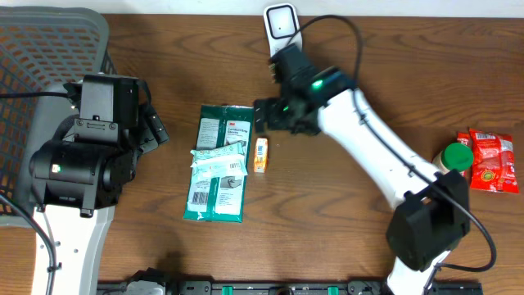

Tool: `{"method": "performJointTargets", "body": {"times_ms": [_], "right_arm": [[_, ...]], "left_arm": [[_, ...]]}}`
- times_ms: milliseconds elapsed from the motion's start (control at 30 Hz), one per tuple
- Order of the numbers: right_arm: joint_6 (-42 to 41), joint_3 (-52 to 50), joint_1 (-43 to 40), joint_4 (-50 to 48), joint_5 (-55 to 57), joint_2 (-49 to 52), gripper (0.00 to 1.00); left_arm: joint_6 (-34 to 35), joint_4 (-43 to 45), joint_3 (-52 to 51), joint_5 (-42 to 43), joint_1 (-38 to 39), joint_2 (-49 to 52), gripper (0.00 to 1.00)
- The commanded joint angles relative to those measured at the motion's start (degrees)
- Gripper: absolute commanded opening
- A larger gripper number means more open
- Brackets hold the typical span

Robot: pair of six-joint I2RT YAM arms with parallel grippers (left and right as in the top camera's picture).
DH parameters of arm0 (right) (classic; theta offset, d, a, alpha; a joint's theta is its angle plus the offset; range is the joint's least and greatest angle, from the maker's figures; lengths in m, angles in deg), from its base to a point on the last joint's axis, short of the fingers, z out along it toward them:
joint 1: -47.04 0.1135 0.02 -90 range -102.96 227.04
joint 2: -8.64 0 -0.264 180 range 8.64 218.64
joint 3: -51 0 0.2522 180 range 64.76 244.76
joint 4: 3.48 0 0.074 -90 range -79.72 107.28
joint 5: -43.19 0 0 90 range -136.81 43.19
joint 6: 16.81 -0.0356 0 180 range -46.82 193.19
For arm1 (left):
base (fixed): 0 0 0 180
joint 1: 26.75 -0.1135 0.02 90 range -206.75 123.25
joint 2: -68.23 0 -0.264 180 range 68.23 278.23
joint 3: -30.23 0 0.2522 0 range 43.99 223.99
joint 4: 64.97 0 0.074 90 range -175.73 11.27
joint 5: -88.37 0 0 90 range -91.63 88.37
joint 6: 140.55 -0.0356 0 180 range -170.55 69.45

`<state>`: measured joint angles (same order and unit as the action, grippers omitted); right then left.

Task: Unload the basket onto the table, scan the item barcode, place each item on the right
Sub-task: 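Release the jar and move the right gripper left over the Kleenex pack, then lower the right gripper onto the orange Kleenex pack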

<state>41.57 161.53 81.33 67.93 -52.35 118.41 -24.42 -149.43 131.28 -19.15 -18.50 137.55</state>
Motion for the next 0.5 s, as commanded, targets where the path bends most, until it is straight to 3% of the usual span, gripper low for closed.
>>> {"method": "performJointTargets", "body": {"times_ms": [0,333,467], "right_arm": [[-7.5,-2.0,3.7,-0.8,12.4,-0.7,0.98],[-9.9,-14.4,10.1,-15.9,12.8,-0.7,0.84],[-9.9,-19.7,10.3,-23.8,13.0,-0.7,0.73]], "left_arm": [[0.1,-0.2,0.3,-1.0,-0.3,-0.1,0.95],[0.1,-0.2,0.3,-1.0,-0.3,-0.1,0.95],[0.1,-0.2,0.3,-1.0,-0.3,-0.1,0.95]]}}
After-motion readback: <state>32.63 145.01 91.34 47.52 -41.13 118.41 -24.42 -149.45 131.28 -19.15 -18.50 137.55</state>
